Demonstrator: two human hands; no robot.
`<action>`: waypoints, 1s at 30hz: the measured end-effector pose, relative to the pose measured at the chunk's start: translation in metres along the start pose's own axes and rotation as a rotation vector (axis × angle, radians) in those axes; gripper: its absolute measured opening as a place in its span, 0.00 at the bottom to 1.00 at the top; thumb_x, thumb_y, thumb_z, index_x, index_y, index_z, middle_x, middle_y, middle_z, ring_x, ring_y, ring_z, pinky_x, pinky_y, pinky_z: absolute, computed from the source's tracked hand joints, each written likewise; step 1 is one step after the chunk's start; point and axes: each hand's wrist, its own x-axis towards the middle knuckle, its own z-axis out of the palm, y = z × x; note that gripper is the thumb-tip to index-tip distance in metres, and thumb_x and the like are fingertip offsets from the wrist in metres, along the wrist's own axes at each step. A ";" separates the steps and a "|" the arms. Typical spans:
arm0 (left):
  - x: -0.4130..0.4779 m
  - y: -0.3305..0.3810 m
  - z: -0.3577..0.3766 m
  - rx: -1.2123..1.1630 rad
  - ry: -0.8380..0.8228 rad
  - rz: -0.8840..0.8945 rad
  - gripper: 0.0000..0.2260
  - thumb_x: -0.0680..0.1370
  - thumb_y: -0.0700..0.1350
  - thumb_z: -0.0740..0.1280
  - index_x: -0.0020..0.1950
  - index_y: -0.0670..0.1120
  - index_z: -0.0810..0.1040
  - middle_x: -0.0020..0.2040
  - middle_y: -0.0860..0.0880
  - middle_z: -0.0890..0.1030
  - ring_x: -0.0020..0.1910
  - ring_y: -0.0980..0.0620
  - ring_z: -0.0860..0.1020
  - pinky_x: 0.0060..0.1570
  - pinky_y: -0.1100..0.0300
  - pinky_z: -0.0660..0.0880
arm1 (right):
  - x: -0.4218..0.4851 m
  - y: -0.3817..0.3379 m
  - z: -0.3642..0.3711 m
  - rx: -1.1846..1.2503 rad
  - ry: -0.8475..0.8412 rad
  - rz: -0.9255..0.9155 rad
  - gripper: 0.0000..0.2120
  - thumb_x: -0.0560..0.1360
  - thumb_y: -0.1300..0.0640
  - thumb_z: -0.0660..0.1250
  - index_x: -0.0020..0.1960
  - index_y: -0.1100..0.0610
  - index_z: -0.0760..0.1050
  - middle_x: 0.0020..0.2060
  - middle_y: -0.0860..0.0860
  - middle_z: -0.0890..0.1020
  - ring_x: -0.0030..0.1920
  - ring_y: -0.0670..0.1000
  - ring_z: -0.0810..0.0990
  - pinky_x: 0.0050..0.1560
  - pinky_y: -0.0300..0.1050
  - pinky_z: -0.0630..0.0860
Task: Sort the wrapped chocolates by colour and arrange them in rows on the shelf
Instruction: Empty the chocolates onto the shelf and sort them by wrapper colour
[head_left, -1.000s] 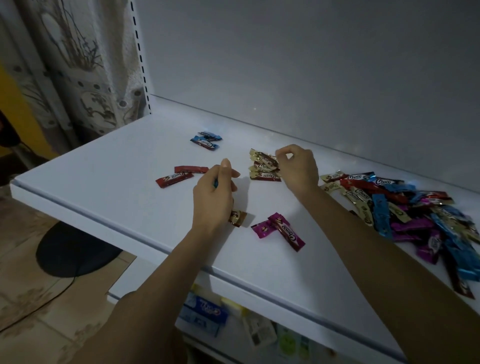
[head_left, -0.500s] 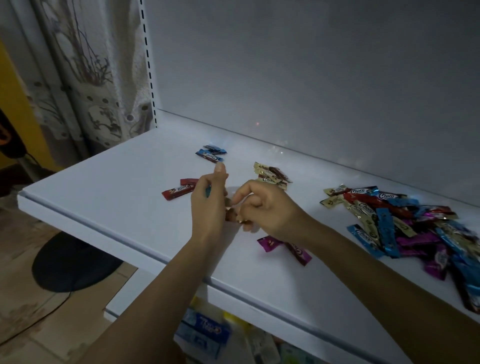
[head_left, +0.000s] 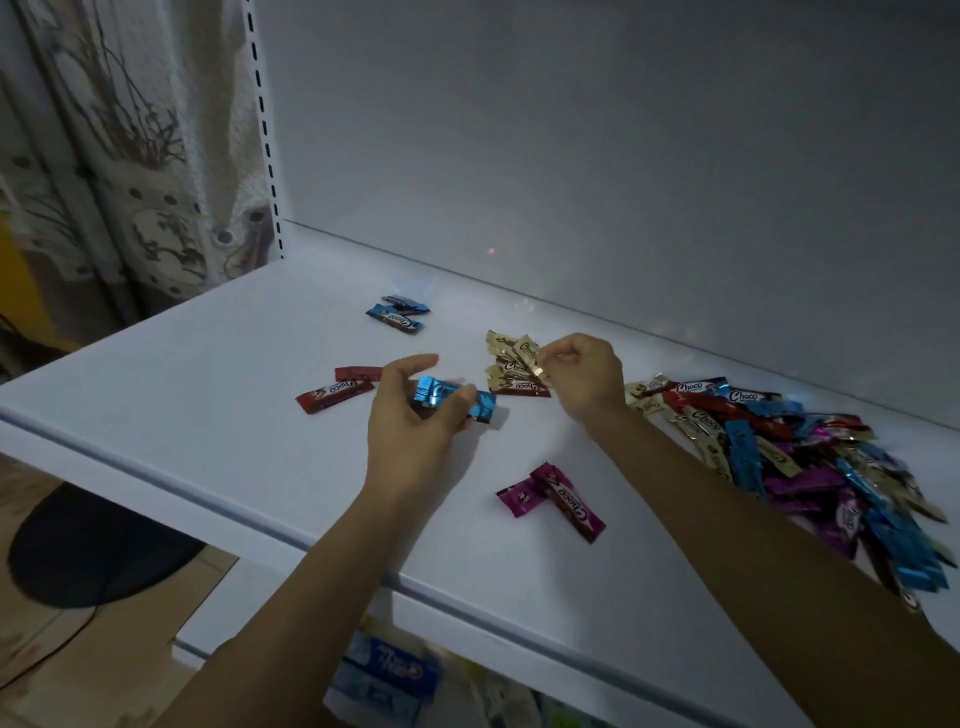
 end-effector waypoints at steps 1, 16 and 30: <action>0.000 -0.002 0.000 0.000 0.004 -0.002 0.14 0.75 0.39 0.71 0.59 0.46 0.74 0.52 0.51 0.77 0.48 0.54 0.81 0.44 0.65 0.80 | 0.001 0.003 0.003 -0.034 0.000 0.005 0.06 0.73 0.58 0.68 0.39 0.49 0.79 0.39 0.47 0.82 0.43 0.51 0.81 0.50 0.52 0.79; -0.004 -0.002 0.000 -0.022 -0.028 0.073 0.03 0.78 0.36 0.66 0.51 0.42 0.78 0.48 0.43 0.83 0.47 0.50 0.83 0.43 0.63 0.79 | -0.069 -0.038 -0.014 0.222 -0.443 -0.209 0.01 0.74 0.61 0.70 0.45 0.56 0.80 0.32 0.50 0.83 0.30 0.46 0.80 0.38 0.45 0.80; 0.030 0.002 -0.081 1.449 -0.172 0.163 0.29 0.79 0.65 0.53 0.76 0.53 0.61 0.79 0.48 0.56 0.77 0.46 0.55 0.75 0.47 0.52 | -0.022 -0.077 0.058 -0.030 -0.166 -0.296 0.03 0.73 0.55 0.70 0.40 0.52 0.80 0.37 0.44 0.81 0.39 0.45 0.79 0.39 0.43 0.76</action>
